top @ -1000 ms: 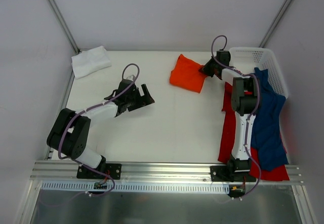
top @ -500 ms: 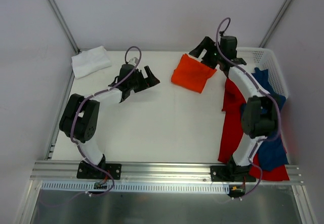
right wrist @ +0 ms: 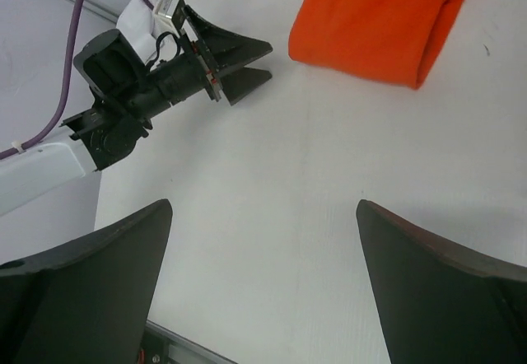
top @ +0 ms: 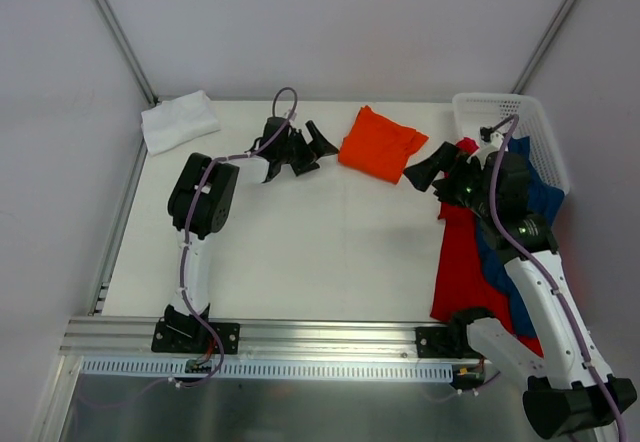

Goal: Fold and stack the t-shirts
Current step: Neatly place the folded tshirt to the corner

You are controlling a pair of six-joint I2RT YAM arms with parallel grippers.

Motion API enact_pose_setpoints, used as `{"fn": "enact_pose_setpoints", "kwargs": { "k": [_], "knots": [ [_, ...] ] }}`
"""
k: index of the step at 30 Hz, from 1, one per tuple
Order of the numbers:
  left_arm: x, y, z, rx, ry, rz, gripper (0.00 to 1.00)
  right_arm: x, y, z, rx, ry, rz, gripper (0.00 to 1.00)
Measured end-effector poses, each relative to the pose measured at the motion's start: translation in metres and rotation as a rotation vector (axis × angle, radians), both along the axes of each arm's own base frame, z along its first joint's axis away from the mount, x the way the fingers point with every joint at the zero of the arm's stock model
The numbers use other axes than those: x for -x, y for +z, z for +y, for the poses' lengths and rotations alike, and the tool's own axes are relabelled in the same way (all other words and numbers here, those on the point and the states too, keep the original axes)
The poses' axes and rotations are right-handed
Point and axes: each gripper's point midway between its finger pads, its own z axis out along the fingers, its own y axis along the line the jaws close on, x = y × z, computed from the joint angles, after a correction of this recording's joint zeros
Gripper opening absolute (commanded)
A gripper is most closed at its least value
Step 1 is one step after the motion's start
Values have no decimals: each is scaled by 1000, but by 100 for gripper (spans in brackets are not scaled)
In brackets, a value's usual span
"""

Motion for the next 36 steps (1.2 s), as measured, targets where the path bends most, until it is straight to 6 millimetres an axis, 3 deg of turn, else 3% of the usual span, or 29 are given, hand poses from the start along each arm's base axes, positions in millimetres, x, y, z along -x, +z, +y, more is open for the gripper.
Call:
{"fn": "enact_pose_setpoints", "kwargs": {
  "k": [10, 15, 22, 29, 36],
  "knots": [
    [12, 1, -95, 0, -94, 0, 96, 33, -2, -21, 58, -55, 12, 99],
    [11, -2, -117, -73, -91, -11, 96, 40, -5, -25, 71, -63, 24, 99],
    [2, -5, -120, -140, -11, -24, 94, 54, 0, -30, 77, -66, 1, 99],
    [-15, -7, -105, -197, 167, 0, 93, 63, 2, -33, 85, -66, -12, 99],
    [-47, -4, -108, -211, 277, -2, 92, 64, -2, -35, 100, -64, -3, 100]
  ]
}}
